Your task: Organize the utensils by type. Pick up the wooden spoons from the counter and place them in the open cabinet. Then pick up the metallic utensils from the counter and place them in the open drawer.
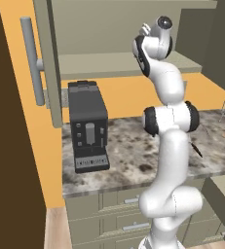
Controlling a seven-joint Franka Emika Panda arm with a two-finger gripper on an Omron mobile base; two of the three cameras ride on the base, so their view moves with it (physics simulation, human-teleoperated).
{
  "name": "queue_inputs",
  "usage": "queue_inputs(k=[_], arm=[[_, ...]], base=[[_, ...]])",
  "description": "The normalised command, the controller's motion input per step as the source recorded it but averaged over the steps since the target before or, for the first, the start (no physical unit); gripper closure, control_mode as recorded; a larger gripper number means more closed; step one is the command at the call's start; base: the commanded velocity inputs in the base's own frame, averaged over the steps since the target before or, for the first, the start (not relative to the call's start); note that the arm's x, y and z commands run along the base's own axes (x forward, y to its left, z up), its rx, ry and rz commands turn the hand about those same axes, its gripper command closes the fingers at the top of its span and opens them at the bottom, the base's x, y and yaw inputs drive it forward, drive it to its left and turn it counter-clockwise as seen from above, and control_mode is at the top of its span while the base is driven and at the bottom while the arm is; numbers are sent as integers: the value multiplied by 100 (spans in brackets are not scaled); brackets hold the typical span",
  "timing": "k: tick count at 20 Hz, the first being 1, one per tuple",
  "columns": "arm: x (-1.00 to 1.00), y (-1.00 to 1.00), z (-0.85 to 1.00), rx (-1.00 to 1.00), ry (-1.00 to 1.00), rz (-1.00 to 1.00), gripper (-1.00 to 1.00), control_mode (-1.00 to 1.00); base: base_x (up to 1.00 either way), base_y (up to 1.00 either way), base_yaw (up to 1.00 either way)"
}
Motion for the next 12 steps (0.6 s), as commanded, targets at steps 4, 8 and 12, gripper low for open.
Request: queue_inputs(k=[4,8,12], arm=[[3,-1,-52,-1,-10,0,-100,-100],[0,0,-73,-12,-17,0,-100,-100],[0,0,-82,-6,-46,0,-100,-100]], base=[[0,0,0],[0,0,0],[0,0,0]])
